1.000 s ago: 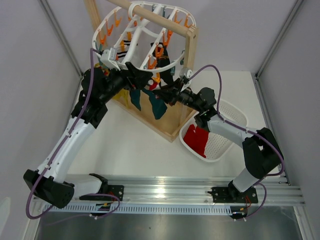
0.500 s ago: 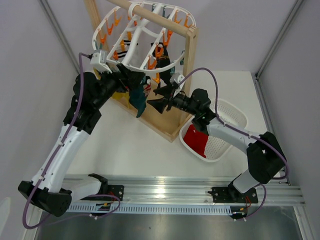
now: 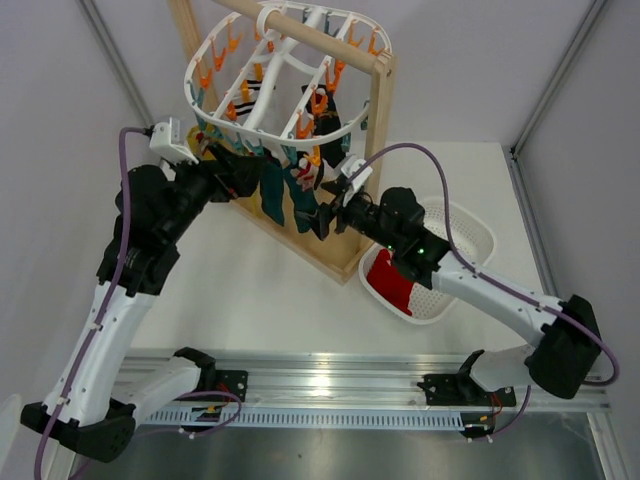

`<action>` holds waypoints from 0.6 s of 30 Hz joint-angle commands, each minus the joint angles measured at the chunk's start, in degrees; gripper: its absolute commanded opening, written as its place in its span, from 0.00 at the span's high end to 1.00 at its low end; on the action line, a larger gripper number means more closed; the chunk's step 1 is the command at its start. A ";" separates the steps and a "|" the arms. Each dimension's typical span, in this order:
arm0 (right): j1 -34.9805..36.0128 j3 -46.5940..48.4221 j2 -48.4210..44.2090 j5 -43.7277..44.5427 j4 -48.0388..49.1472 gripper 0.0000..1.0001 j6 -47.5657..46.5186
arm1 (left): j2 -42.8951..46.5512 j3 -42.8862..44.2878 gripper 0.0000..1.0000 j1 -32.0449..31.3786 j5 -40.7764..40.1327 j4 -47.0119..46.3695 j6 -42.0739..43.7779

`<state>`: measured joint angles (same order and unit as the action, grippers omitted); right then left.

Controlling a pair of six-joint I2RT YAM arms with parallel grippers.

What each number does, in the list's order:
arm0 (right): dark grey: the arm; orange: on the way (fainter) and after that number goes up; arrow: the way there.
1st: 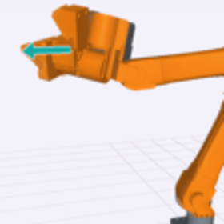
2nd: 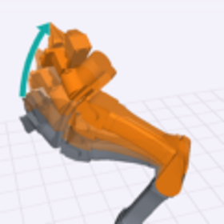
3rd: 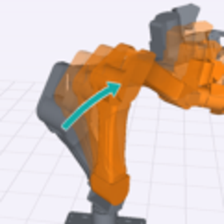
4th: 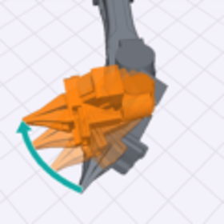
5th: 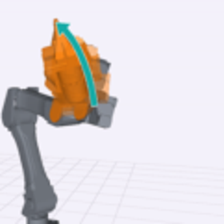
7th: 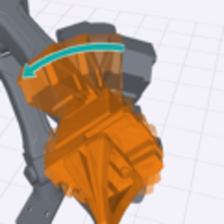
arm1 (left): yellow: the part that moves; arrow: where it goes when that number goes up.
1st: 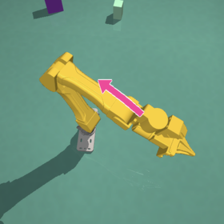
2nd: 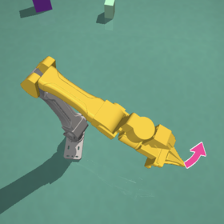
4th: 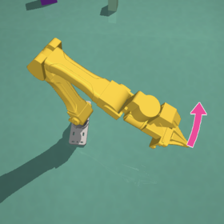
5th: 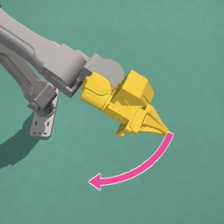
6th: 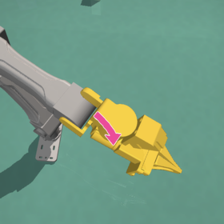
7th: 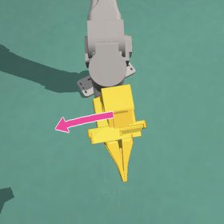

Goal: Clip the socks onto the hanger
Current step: Reset both arms

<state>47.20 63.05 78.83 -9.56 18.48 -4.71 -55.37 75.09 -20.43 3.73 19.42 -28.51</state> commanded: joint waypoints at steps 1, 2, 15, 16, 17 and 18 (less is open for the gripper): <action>2.19 2.52 -6.66 9.46 -7.31 0.18 -2.23 | 0.88 -0.03 0.00 0.39 -2.06 3.16 -0.40; 2.63 1.91 -8.84 11.74 -8.19 0.18 -2.06 | 1.06 0.23 0.01 0.39 -2.06 3.43 -0.58; -4.82 -1.60 -21.95 33.73 -27.60 0.09 9.80 | 0.09 1.47 0.02 -3.57 -3.64 6.85 -0.59; -6.05 -3.09 -24.75 34.34 -28.75 0.07 11.63 | 0.61 1.20 0.01 -3.66 -5.73 7.29 0.90; -8.76 -3.80 -26.34 36.00 -29.89 0.06 12.61 | 2.36 0.59 0.01 -3.66 -7.84 8.17 1.61; -10.10 -4.33 -28.01 36.71 -32.26 0.05 13.58 | 3.51 -0.37 0.00 -3.66 -8.90 8.44 3.45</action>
<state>40.42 59.92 55.79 20.75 -6.79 3.46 -55.18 75.02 -23.79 -0.40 26.17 -29.23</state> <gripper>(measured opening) 0.946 0.994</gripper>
